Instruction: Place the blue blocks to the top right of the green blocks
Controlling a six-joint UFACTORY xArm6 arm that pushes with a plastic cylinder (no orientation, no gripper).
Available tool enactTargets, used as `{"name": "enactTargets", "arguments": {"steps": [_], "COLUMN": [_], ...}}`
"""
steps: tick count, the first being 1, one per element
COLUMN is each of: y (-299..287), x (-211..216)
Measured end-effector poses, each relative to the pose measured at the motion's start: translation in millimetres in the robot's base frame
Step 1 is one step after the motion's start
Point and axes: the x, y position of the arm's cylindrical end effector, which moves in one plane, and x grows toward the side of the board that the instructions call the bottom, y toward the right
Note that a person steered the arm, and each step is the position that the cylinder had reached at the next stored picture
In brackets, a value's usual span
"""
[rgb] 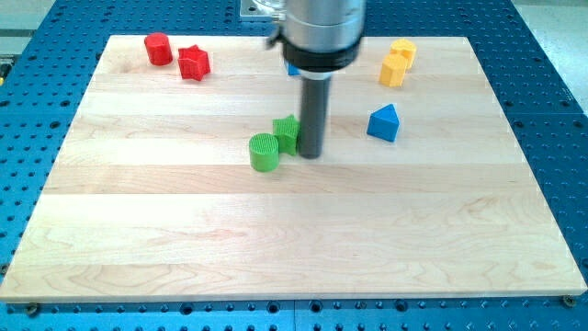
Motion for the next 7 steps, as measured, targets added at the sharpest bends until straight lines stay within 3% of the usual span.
{"name": "enactTargets", "arguments": {"steps": [1, 2, 3, 5, 7], "y": [-5.7, 54.2, 143.7, 144.4, 93.0], "x": [-4.8, 29.1, 32.7, -18.6, -58.8]}}
